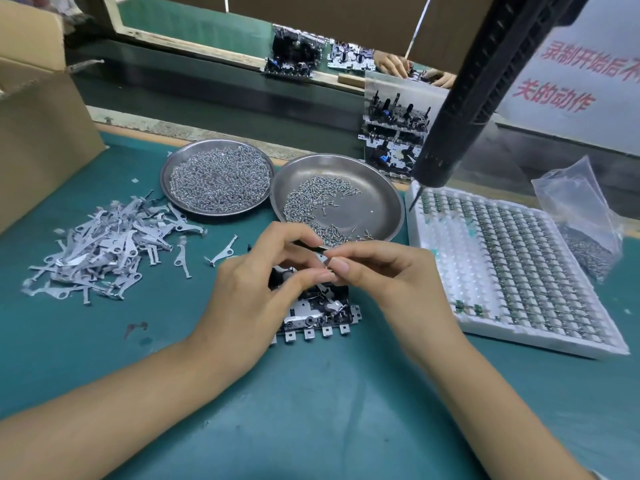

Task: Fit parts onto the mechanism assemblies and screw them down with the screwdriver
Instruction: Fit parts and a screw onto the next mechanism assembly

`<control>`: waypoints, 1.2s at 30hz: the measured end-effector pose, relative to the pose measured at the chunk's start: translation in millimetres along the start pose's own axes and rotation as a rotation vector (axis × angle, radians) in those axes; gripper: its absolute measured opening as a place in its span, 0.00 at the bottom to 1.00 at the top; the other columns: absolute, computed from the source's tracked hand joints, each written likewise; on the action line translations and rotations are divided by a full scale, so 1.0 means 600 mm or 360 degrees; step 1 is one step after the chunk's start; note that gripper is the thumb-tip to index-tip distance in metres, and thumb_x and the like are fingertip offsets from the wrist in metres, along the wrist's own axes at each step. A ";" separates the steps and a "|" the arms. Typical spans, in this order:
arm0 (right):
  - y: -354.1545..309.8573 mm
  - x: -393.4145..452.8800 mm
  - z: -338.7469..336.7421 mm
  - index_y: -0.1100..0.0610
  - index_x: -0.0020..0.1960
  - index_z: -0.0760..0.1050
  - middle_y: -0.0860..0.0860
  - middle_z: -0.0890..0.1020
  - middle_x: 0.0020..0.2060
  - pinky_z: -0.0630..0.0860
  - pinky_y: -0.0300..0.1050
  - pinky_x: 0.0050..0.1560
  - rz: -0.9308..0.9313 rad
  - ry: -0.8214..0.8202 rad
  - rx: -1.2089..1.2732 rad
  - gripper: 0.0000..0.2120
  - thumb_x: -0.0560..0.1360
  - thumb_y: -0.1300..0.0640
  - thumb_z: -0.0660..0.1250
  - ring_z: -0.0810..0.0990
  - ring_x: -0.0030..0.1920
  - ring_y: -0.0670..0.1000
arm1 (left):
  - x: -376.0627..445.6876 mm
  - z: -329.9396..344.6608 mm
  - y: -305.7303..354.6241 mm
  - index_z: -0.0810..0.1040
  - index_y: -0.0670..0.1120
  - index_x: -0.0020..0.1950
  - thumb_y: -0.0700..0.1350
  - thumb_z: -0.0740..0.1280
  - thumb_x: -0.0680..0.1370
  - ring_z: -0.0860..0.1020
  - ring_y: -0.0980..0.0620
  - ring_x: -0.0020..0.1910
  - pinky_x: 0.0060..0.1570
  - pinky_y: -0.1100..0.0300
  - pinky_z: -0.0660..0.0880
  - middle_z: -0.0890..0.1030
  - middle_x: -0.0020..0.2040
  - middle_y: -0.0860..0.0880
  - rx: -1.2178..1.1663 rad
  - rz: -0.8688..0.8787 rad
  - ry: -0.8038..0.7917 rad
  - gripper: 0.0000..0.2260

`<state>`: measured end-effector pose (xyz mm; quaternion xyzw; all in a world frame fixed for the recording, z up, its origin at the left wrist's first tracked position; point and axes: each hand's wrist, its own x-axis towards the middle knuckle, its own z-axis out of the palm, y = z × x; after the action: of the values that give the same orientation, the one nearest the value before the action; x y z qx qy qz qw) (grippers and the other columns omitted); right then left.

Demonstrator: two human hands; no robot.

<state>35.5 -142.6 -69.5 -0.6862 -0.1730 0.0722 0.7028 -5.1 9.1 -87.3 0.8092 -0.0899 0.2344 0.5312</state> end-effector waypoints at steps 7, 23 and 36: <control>0.001 0.000 0.000 0.53 0.39 0.85 0.52 0.85 0.34 0.79 0.38 0.42 -0.0017 -0.0007 -0.0040 0.09 0.70 0.66 0.71 0.83 0.36 0.48 | -0.001 -0.001 -0.003 0.72 0.58 0.51 0.48 0.72 0.72 0.79 0.68 0.41 0.39 0.78 0.67 0.81 0.44 0.64 0.0008 0.0032 -0.0006 0.13; -0.014 -0.001 -0.021 0.55 0.43 0.85 0.50 0.84 0.44 0.78 0.41 0.53 -0.0044 -0.0254 -0.0255 0.06 0.69 0.63 0.71 0.82 0.48 0.49 | 0.000 0.000 -0.007 0.77 0.56 0.52 0.45 0.71 0.72 0.80 0.64 0.44 0.48 0.72 0.72 0.82 0.46 0.58 -0.0063 0.0115 -0.0063 0.11; -0.040 0.080 -0.153 0.54 0.40 0.78 0.42 0.77 0.32 0.65 0.23 0.34 -0.0031 0.0408 -0.1563 0.12 0.72 0.70 0.65 0.74 0.35 0.44 | -0.001 -0.001 -0.011 0.81 0.57 0.45 0.48 0.70 0.71 0.80 0.60 0.40 0.45 0.68 0.74 0.82 0.43 0.60 -0.0100 0.0014 0.0070 0.05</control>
<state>108.2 -213.8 -38.5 -0.9374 -0.1051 -0.1090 0.3135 -2.8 12.4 -92.9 0.7863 -0.0890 0.2517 0.5571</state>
